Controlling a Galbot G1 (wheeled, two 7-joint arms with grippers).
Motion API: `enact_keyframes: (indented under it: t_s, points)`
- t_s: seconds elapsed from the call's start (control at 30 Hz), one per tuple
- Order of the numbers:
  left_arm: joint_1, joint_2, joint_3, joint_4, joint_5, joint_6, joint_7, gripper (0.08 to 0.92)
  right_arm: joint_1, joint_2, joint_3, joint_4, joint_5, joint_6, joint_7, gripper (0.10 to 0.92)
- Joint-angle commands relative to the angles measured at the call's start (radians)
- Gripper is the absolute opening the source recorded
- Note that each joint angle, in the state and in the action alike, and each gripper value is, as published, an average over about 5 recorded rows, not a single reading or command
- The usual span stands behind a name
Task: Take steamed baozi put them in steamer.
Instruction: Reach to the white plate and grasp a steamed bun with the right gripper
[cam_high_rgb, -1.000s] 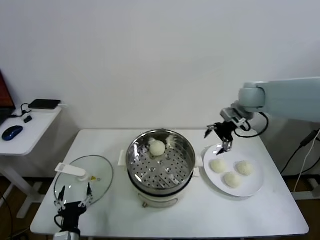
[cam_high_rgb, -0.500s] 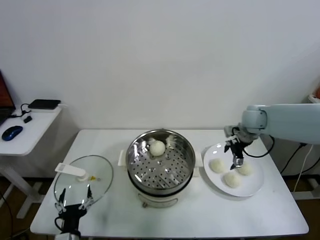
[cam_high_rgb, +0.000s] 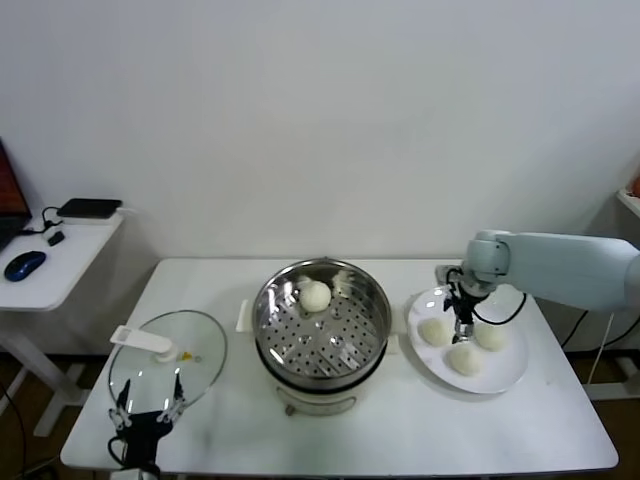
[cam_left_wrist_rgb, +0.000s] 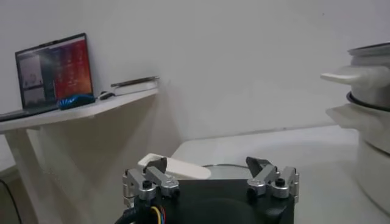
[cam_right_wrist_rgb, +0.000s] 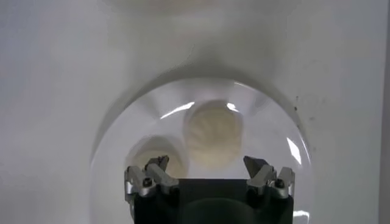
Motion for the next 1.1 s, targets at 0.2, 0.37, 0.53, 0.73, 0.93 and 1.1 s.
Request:
enact_keyframes:
  t_s: [0.2, 0.37, 0.53, 0.73, 0.93, 1.1]
  points:
    - [0.001, -0.021, -0.005, 0.003, 0.006, -0.006, 0.000, 0.823, -0.138, 0.032, 0.121, -0.145, -0.066, 0.003, -0.002, 0.823]
    - [0.001, -0.022, -0.005, 0.003, 0.009, -0.005, 0.001, 0.823, -0.144, 0.038, 0.129, -0.140, -0.069, 0.002, -0.012, 0.823]
    - [0.000, -0.022, -0.007, 0.004, 0.009, -0.005, 0.000, 0.823, -0.145, 0.041, 0.128, -0.144, -0.077, 0.003, -0.021, 0.823]
    - [-0.003, -0.023, -0.006, 0.006, 0.010, -0.005, 0.000, 0.823, -0.145, 0.046, 0.128, -0.145, -0.078, 0.004, -0.028, 0.780]
    - [-0.003, -0.024, -0.007, 0.005, 0.010, -0.005, 0.000, 0.823, -0.139, 0.051, 0.125, -0.142, -0.080, 0.009, -0.041, 0.660]
    - [-0.003, -0.026, -0.007, 0.005, 0.010, -0.006, -0.001, 0.823, -0.134, 0.053, 0.125, -0.140, -0.083, 0.012, -0.046, 0.645]
